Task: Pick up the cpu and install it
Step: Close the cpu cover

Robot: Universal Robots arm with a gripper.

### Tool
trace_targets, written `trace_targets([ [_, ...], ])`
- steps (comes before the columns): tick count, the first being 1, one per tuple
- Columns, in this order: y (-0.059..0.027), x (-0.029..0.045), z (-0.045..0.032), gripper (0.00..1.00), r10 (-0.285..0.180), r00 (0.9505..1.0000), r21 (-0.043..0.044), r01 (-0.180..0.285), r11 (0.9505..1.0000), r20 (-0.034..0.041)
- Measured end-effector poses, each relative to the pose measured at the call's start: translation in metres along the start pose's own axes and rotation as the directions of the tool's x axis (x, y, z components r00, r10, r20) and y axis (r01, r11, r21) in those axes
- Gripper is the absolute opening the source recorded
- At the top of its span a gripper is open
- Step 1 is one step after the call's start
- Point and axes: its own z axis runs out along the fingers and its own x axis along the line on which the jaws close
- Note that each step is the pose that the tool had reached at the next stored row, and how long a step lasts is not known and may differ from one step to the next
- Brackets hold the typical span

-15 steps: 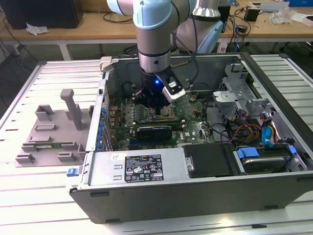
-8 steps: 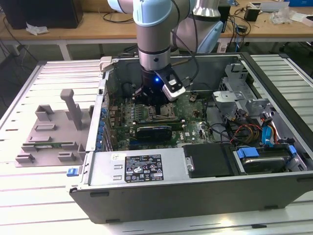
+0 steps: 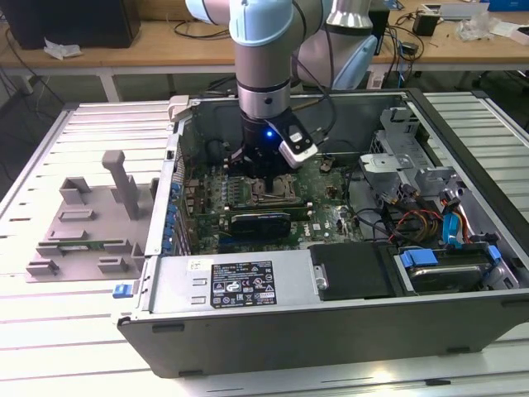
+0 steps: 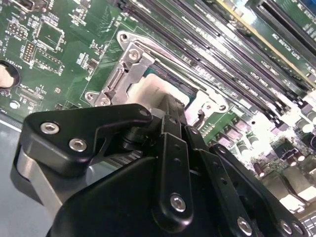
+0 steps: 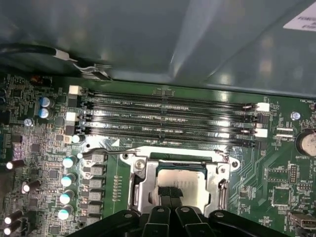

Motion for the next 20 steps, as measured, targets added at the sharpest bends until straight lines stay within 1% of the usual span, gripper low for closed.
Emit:
trace_targets([
  [1, 0.0001, -0.0014, 0.0009, 0.11, -0.006, 1.0, -0.0007, 0.006, 1.0, 0.0008],
  [6, 0.0, -0.0013, 0.0003, 0.11, -0.006, 1.0, -0.0008, 0.006, 1.0, 0.0007],
  [8, 0.0006, -0.0019, -0.0037, 0.11, -0.006, 1.0, -0.0029, 0.006, 1.0, 0.0025],
  [10, 0.0004, -0.0019, -0.0074, 0.11, -0.006, 1.0, -0.0014, 0.006, 1.0, 0.0013],
  [12, 0.0005, -0.0015, -0.0083, 0.11, -0.006, 1.0, -0.0013, 0.006, 1.0, 0.0023],
  [14, 0.0008, 0.0026, -0.0086, 0.11, -0.006, 1.0, -0.0007, 0.006, 1.0, 0.0049],
  [16, 0.0018, 0.0121, -0.0088, 0.11, -0.006, 0.9999, -0.0004, 0.006, 1.0, 0.0093],
  [18, 0.0022, 0.016, -0.0086, 0.11, -0.006, 0.9999, -0.0003, 0.006, 1.0, 0.0109],
  [20, 0.0023, 0.0182, -0.0075, 0.11, -0.006, 0.9999, -0.0001, 0.006, 1.0, 0.0113],
])
